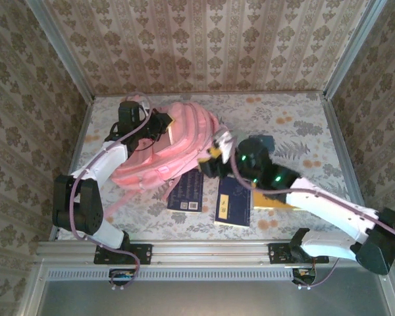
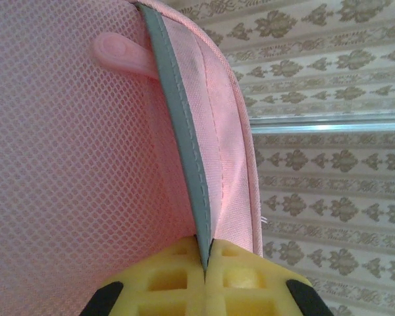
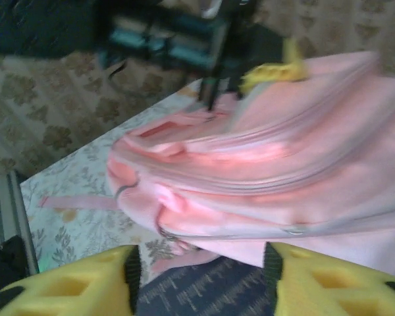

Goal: Pack the student bag

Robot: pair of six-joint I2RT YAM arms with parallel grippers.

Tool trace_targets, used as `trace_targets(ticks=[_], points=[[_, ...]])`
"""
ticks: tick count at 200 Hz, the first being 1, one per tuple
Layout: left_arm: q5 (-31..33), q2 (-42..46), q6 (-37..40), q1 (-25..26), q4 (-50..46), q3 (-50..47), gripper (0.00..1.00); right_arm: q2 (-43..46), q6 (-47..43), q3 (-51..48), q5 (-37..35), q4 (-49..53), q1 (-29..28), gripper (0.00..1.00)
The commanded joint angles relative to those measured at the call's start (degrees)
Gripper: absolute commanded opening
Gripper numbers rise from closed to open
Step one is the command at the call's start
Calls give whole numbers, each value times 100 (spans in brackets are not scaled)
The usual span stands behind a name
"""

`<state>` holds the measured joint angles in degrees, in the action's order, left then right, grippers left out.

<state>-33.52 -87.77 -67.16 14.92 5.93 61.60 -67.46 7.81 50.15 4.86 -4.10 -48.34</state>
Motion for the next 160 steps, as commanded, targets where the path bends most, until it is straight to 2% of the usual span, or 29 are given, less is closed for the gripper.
trace_targets(ticks=[1, 9, 49, 71, 101, 160], points=[[63, 249, -472, 0, 816, 295, 0, -548, -492, -783, -731, -1820, -442, 46], [100, 276, -487, -7, 779, 295, 0, -838, -511, -936, -859, -2317, -617, 40], [229, 435, -561, -50, 689, 174, 0, -2369, -1058, -1152, -1643, -4260, -1194, 42], [274, 480, -648, -85, 702, 73, 0, -3093, -1173, -1026, -1988, -4946, -1282, 41], [285, 484, -702, -146, 729, -16, 0, -3727, -1115, -711, -2169, -5273, -1328, 41], [267, 414, -764, -182, 738, -12, 0, -4415, -749, -185, -2294, -5125, -1365, 39]])
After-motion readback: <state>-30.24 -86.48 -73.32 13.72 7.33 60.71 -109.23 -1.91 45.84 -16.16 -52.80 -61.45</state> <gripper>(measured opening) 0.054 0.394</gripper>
